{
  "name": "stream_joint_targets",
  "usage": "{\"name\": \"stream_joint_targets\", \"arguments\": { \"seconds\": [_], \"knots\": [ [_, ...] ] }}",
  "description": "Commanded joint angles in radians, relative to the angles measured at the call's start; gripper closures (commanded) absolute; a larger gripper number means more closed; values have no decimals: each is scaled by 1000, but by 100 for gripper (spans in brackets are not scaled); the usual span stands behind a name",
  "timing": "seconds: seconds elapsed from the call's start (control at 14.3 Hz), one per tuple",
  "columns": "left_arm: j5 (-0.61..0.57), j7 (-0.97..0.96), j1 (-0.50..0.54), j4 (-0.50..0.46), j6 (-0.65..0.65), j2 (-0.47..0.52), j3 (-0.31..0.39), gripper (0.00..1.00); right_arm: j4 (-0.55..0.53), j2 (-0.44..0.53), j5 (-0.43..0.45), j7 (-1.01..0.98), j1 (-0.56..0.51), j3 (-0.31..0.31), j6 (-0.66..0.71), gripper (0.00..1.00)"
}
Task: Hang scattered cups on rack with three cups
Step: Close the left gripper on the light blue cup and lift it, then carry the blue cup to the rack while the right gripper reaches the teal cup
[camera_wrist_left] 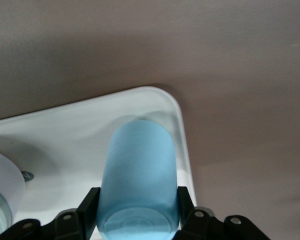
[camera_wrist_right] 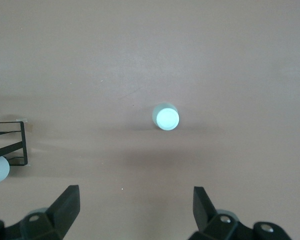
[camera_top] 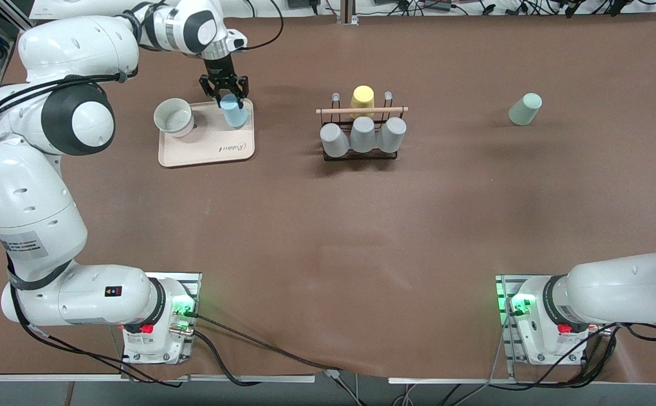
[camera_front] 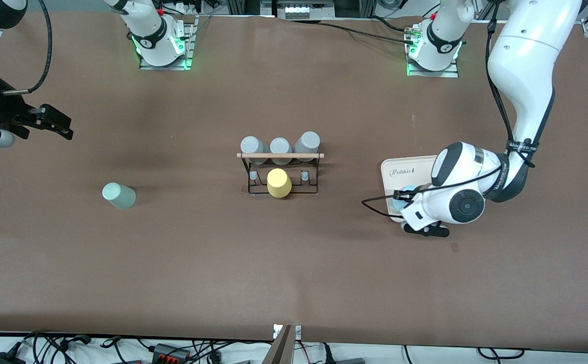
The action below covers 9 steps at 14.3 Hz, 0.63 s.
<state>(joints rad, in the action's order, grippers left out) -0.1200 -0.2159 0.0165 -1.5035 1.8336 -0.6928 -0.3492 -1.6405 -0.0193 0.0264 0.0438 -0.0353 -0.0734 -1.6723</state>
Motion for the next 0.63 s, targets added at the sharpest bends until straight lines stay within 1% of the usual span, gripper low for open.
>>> {"name": "stream_joint_targets", "arguments": {
  "seconds": [0.0,0.07,0.21,0.28,0.35,0.49,0.56],
  "knots": [
    [-6,7,-84,159,-176,22,-14,99,10,-5,-5,16,6,0,-7,0],
    [5,4,-117,205,-195,19,-20,99,10,-5,-3,16,5,0,-10,0],
    [90,-38,-180,267,-195,16,-20,99,10,-7,-5,16,2,0,-12,0],
    [118,-86,-199,297,-192,16,-22,99,10,-8,-5,16,3,0,-12,0],
    [137,-159,-239,345,-189,12,-22,99,10,-8,-3,16,3,0,-12,0],
    [140,-288,-295,434,-183,-17,-19,99,8,-8,-3,16,3,0,-10,0],
    [141,-324,-306,443,-154,-27,-19,99,8,-8,-3,16,3,0,-10,0]
  ]
}}
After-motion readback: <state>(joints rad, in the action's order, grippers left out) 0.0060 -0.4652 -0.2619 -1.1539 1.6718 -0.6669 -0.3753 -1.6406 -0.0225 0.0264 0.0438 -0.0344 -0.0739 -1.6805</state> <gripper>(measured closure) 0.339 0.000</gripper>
